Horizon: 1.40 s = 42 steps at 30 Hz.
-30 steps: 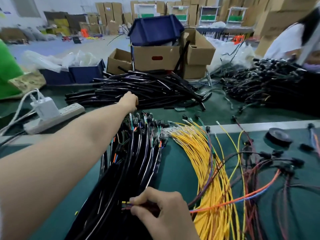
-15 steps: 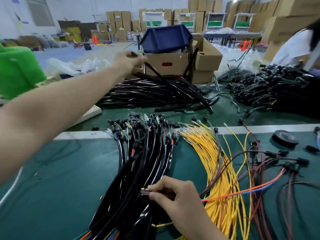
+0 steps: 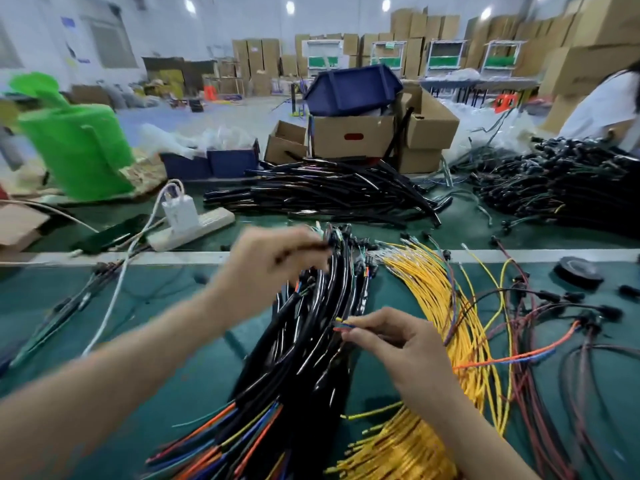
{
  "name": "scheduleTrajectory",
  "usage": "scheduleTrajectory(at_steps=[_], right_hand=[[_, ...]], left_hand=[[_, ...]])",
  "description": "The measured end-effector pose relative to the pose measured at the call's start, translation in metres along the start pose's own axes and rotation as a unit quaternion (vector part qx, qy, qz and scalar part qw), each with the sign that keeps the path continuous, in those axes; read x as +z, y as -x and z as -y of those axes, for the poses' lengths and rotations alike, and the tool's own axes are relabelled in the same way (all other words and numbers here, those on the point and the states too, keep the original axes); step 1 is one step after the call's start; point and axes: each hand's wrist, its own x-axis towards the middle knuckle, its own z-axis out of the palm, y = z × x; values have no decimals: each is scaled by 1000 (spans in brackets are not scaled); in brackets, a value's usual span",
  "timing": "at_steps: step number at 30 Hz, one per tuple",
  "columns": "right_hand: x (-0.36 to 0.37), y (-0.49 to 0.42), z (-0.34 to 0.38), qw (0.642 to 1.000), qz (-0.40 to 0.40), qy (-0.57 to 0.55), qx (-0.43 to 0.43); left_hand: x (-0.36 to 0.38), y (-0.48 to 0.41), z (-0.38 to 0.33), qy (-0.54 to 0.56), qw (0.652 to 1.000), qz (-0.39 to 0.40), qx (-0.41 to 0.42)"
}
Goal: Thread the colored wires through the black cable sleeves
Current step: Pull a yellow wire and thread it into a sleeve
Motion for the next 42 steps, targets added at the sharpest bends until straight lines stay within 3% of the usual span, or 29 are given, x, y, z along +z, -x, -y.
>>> scheduleTrajectory(at_steps=[3,7,18,32,42], right_hand=[[-6,-2,8,997,-37,-70,-20],[-7,0,17,996,-31,-83,-28],[-1,4,16,999,17,-32,-26],[-4,3,14,998,59,19,-12],[-5,3,8,998,36,45,-11]], left_hand=[[39,53,10,-11,998,50,-44],[53,66,18,13,995,10,-96],[59,74,19,-8,1000,-26,-10],[59,73,14,-23,999,12,27],[56,75,6,-16,998,49,43]])
